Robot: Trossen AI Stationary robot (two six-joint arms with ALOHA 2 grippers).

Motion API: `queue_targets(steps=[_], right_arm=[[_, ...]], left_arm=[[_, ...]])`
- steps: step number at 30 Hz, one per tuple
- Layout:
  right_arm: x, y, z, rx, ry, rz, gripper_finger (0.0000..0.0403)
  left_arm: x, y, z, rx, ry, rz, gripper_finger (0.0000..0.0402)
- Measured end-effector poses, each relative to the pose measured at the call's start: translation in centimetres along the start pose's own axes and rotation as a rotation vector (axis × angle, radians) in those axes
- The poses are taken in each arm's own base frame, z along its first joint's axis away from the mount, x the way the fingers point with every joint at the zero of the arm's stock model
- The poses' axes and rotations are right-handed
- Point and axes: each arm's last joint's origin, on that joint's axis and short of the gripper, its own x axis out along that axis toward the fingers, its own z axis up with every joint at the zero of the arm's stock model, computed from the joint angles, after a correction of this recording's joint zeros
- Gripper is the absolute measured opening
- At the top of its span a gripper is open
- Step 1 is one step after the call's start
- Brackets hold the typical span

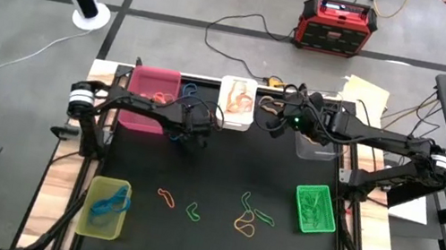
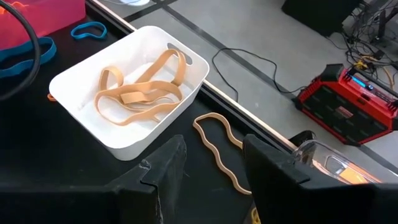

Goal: Sort rubber bands into baskets
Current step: Put the blue rubber band into the yellow bin

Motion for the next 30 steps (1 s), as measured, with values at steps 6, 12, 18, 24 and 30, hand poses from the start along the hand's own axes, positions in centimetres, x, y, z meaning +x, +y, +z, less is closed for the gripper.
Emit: queue_targets(steps=[6, 12, 18, 24, 30], right_arm=[[0.0, 0.0, 0.0, 0.0, 0.001, 0.0, 0.0156], [0.0, 0.0, 0.0, -0.001, 0.003, 0.004, 0.0157], [0.0, 0.0, -0.1, -0.002, 0.004, 0.003, 0.0153], [0.0, 0.0, -0.1, -0.002, 0.004, 0.003, 0.0151], [0.0, 0.0, -0.1, -0.002, 0.004, 0.003, 0.0152]], left_arm=[[0.1, -0.1, -0.1, 0.001, 0.031, -0.047, 0.0156], [0.7, -0.4, -0.2, 0.011, 0.053, -0.044, 0.0156], [1.4, -0.9, -0.4, 0.039, 0.083, -0.054, 0.0156], [1.3, -1.0, -0.4, 0.05, 0.086, -0.064, 0.0125], [1.3, -1.1, -0.4, 0.065, 0.09, -0.087, 0.0039]])
